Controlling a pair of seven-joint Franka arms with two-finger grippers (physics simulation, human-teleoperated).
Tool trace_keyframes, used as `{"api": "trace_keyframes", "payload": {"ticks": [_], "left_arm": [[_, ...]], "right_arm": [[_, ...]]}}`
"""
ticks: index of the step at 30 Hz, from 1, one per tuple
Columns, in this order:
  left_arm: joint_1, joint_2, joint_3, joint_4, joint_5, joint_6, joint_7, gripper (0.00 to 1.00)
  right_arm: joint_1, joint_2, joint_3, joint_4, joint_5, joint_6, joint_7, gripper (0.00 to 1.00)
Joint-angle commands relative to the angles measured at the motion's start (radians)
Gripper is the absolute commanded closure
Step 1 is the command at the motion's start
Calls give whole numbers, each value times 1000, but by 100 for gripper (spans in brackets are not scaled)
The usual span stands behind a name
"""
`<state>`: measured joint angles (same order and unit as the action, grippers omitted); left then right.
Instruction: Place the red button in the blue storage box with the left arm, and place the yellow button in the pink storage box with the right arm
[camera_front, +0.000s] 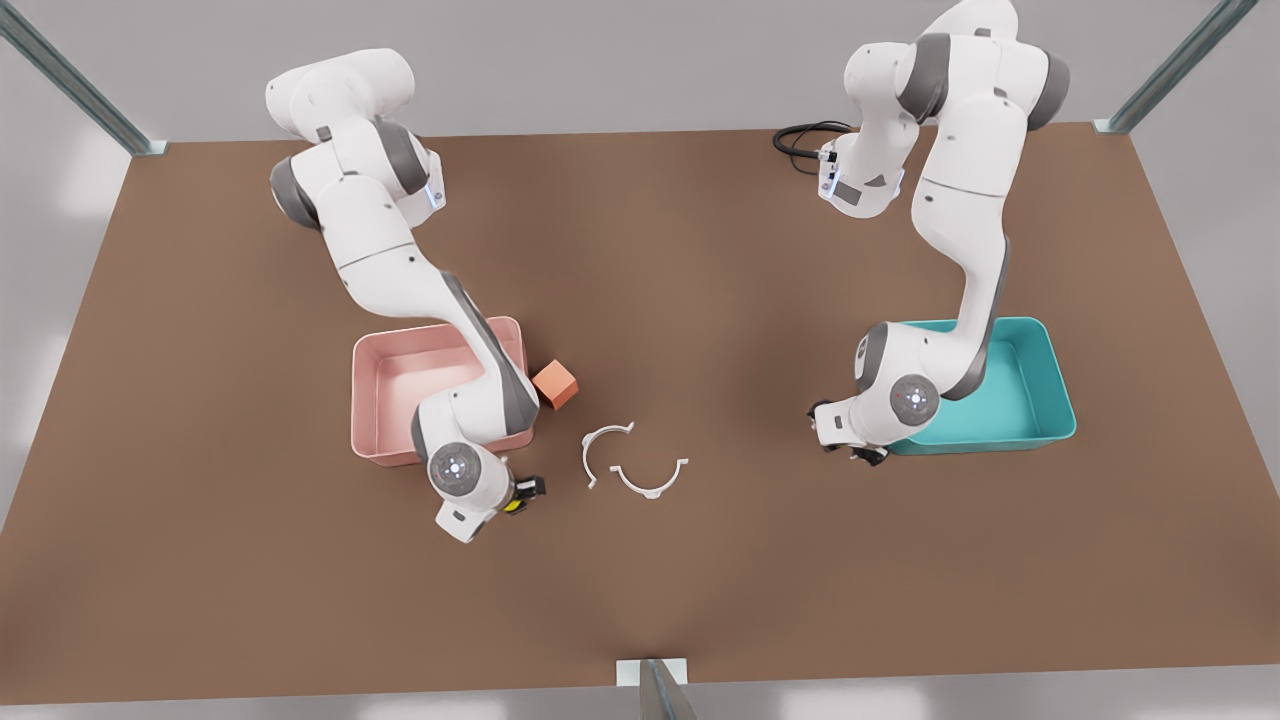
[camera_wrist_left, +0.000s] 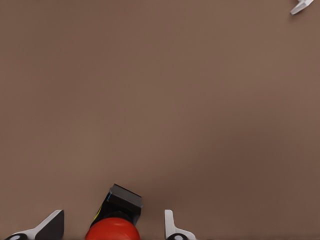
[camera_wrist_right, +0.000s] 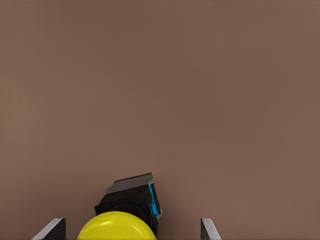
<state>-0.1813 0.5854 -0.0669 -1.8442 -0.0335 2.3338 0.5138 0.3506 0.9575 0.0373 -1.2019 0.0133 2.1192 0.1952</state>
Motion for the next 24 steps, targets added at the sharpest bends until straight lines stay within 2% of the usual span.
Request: {"api": "trace_keyframes", "payload": {"ticks": [1,2,3,5,9,10,18,24], "left_arm": [[0,8,1,0,1,27,80,2],[2,13,1,0,1,33,80,5],[2,19,1,-1,1,47,80,7],[2,27,2,-3,1,50,83,14],[3,30,6,-4,1,50,94,23],[3,28,6,-3,1,50,94,25],[3,14,6,-3,3,47,95,33],[3,7,6,-3,3,45,100,48]], "right_arm": [[-1,6,-1,-1,1,70,17,0],[-1,9,1,1,-1,77,17,1],[-1,12,-1,1,-3,79,17,7],[1,21,-1,1,-4,79,17,27],[1,23,-1,1,-4,88,15,35],[1,23,-1,1,-4,88,15,44],[2,21,1,1,-3,88,18,48],[7,-48,-1,1,-4,71,15,49]]}}
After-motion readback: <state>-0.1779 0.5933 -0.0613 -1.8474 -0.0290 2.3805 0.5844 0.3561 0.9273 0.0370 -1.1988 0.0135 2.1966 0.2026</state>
